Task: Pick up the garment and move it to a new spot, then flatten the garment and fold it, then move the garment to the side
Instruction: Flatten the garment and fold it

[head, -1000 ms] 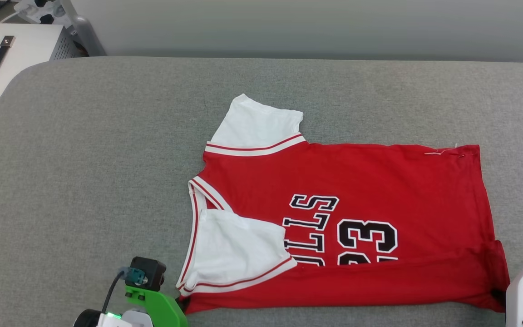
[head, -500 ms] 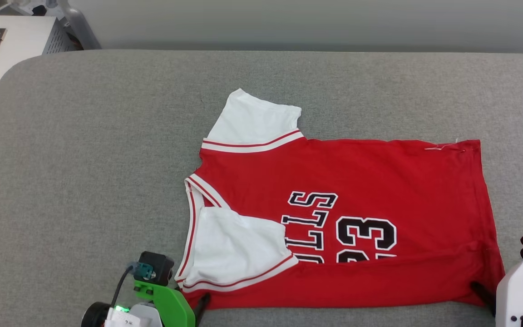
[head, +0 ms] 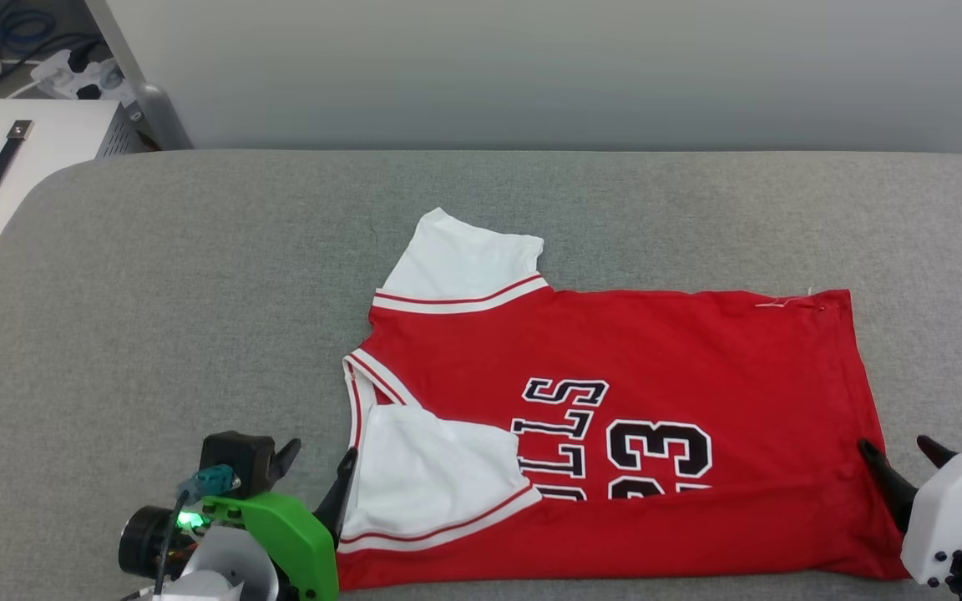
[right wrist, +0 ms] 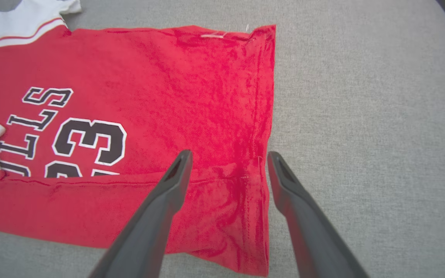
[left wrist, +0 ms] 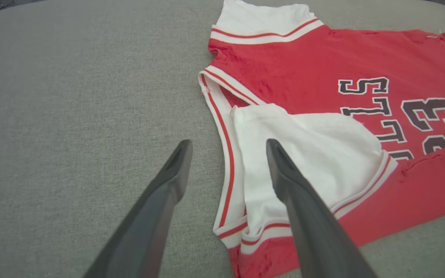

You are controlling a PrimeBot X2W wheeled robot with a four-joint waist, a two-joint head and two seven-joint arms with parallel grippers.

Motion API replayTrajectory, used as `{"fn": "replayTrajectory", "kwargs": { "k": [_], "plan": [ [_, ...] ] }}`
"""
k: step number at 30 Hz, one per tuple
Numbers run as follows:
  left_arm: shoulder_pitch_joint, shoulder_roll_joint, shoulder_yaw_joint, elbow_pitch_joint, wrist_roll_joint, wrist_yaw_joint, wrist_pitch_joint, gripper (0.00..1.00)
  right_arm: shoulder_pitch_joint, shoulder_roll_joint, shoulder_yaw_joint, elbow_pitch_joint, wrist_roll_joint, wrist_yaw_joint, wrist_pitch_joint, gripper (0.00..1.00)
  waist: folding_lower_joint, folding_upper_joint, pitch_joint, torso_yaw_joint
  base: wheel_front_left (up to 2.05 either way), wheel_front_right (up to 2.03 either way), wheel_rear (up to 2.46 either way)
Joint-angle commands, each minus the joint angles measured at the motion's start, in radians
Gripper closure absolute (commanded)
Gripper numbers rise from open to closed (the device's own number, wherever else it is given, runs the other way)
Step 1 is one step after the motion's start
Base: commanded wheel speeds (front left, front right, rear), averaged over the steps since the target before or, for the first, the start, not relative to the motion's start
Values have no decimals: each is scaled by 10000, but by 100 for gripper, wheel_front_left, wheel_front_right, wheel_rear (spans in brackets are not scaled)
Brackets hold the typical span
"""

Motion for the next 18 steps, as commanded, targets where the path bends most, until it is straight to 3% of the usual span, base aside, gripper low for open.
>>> {"fn": "replayTrajectory", "kwargs": {
  "k": [1,3,4,9,10,18],
  "plan": [
    [-234,-30,106,-81,230,-93,-429,0,-142,48,14,-207,-102,-13,-392,0,0,0,-189,-13,0,0,0],
    [-229,-123,225,-134,403,-184,-1096,0,-119,185,-31,-449,-215,-13,-1096,0,0,0,-276,-28,0,0,0],
    [-124,-267,473,-179,730,-221,-1874,0,-27,514,-45,-722,-338,-13,-2237,0,0,0,-361,-98,0,0,0],
    [192,-747,1346,-498,1506,-382,-2162,0,241,1090,28,-907,-151,-13,-3835,0,0,0,-303,-223,0,0,0],
    [505,-1186,2266,-855,2462,-587,-2168,0,309,1221,134,-909,-98,-13,-4711,0,0,0,-166,-347,0,0,0],
    [744,-2037,3892,-814,3961,-1625,-2172,0,115,1693,499,-624,-323,-13,-6178,0,0,0,452,-878,0,0,0]
  ]
}}
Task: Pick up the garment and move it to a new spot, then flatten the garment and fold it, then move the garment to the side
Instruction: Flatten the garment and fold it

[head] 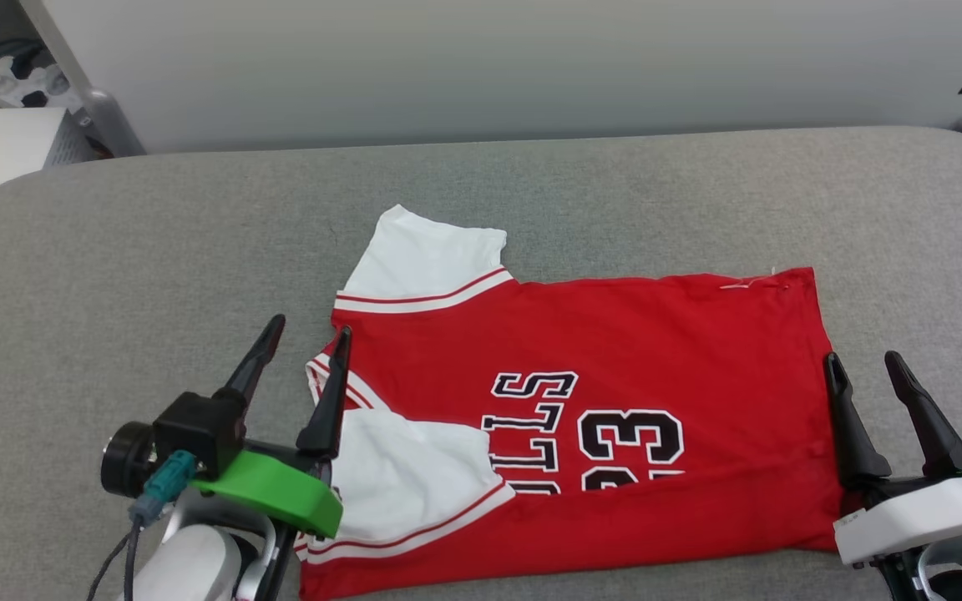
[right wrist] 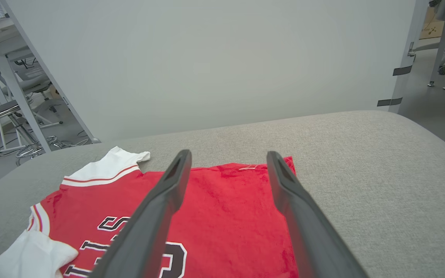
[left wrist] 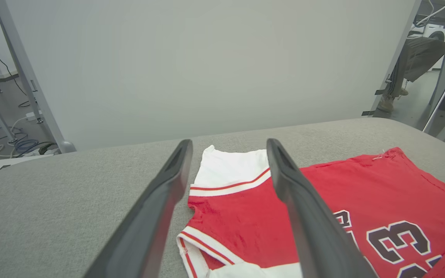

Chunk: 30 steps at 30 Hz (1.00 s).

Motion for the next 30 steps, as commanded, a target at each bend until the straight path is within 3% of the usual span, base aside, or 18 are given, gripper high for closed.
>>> {"fn": "replayTrajectory", "kwargs": {
  "k": [1,5,8,15,19,25,30],
  "plan": [
    [-187,-120,238,109,172,-108,-55,0,-185,80,58,57,-135,-11,-236,0,0,0,392,-348,0,0,0],
    [-1044,43,391,645,548,-651,-36,0,-620,258,415,186,-337,-11,-583,0,0,0,1029,-816,0,0,0],
    [-2115,375,281,1108,647,-1146,580,0,-891,334,627,263,-434,-11,-691,0,0,0,1485,-1059,0,0,0],
    [-5412,1368,-178,2216,622,-2401,3754,0,-1578,437,997,365,-457,-11,-946,0,0,0,2420,-1676,0,0,0],
    [-6910,1607,-611,3018,-107,-2685,5896,0,-1860,546,1222,415,-473,-11,-1055,0,0,0,2859,-2020,0,0,0],
    [-8381,1826,-1040,4163,-1931,-2749,9286,0,-2211,771,1542,401,3,-11,-1211,0,0,0,3451,-2479,0,0,0],
    [-9186,2072,-1235,4906,-2425,-2752,10729,0,-2458,803,1824,365,79,-11,-1340,0,0,0,3867,-2760,0,0,0]
  ]
}}
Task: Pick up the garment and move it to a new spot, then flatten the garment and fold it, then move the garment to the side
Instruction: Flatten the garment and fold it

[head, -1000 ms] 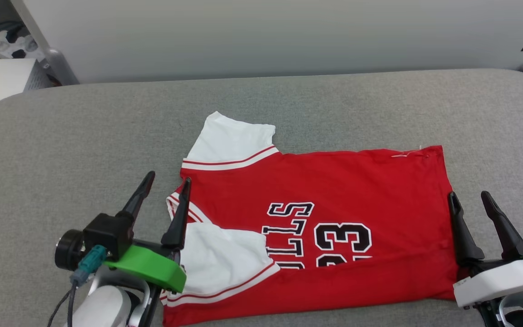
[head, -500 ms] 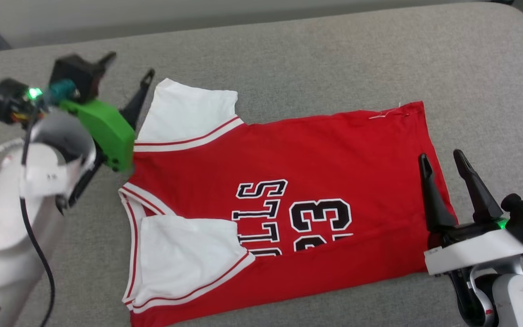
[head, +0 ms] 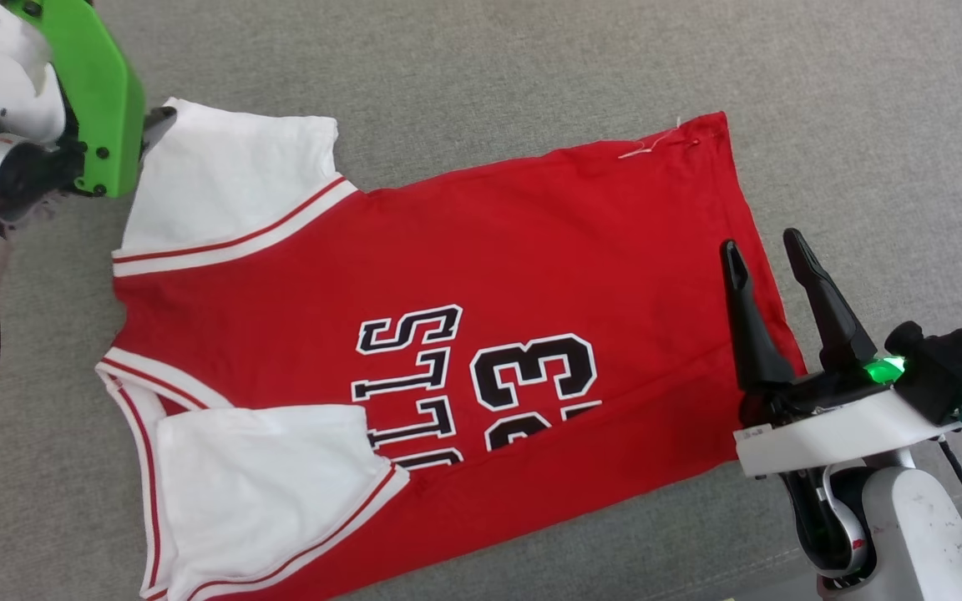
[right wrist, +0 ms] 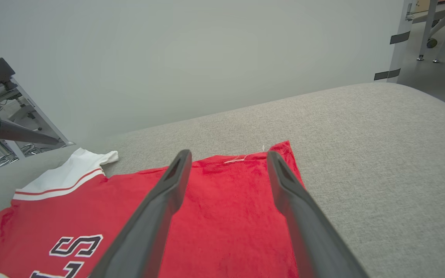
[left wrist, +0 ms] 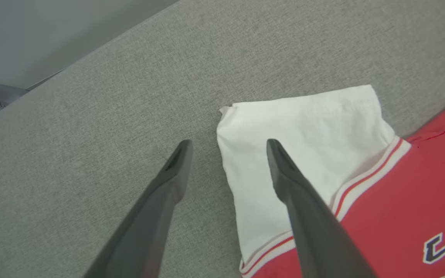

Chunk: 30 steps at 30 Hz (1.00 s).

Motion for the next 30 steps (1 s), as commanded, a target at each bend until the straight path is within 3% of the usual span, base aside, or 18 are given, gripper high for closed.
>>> {"fn": "replayTrajectory", "kwargs": {
  "k": [1,15,16,17,25,30],
  "plan": [
    [-297,109,-42,191,-80,-28,127,0,-203,24,77,-37,67,-9,-82,0,-1,0,542,-485,0,0,0],
    [-565,-45,-266,1716,-39,83,160,0,-474,8,301,-8,47,-9,-200,0,-1,0,1024,-575,0,0,0],
    [-519,-74,-295,1767,-57,80,172,22,-483,-1,302,-5,34,-9,-193,0,-1,0,1030,-555,0,0,0],
    [-452,-126,-322,1848,-129,75,265,100,-492,-14,304,-2,18,-9,-180,0,-1,0,1030,-527,0,0,0],
    [-408,-415,-64,1999,-479,101,-370,100,-497,-143,241,1,-73,-9,-37,0,-1,0,732,-303,0,0,0],
    [-391,-465,-32,1853,-538,56,-954,100,-473,-547,50,-23,-164,-9,387,0,-1,0,219,-83,0,0,0]
  ]
}}
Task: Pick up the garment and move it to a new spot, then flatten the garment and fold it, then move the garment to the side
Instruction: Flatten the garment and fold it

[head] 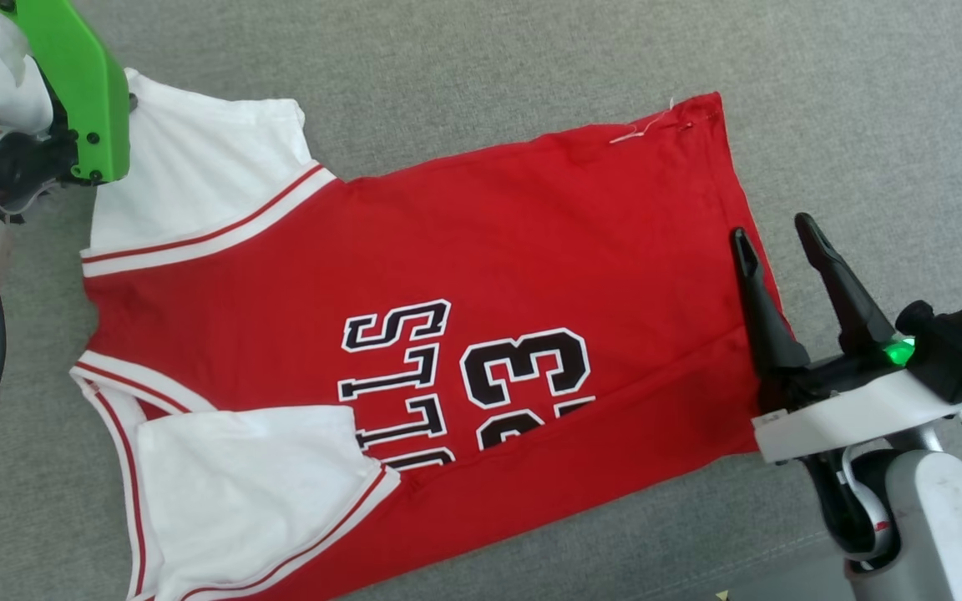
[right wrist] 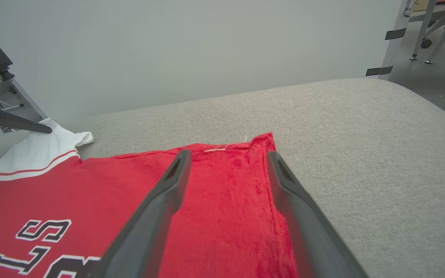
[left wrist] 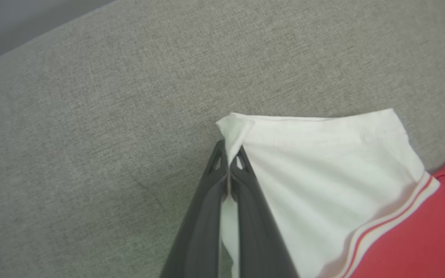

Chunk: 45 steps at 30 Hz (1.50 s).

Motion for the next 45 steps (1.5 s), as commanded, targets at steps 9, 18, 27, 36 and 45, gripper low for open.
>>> {"fn": "replayTrajectory", "kwargs": {
  "k": [9,18,27,36,45],
  "plan": [
    [684,-25,-37,-1364,-458,-81,-486,100,-672,-1822,-160,-20,169,-9,3490,0,-1,0,-938,808,0,0,0],
    [1503,261,-335,-4116,-369,186,-334,100,-2701,-3702,31,840,1184,-9,7413,0,-1,0,-587,1766,0,0,0],
    [1965,508,-488,-6863,-198,757,-95,100,-5273,-4357,964,3250,2253,-9,9407,0,-1,0,98,2770,0,0,0],
    [1883,423,-567,-7419,-96,796,-177,100,-5893,-4532,1853,4260,2303,-9,9454,0,-1,0,514,3117,0,0,0],
    [2070,315,-600,-6988,-153,720,-554,100,-5542,-4756,2829,4549,3124,-9,9104,100,-1,0,384,3195,0,0,0]
  ]
}}
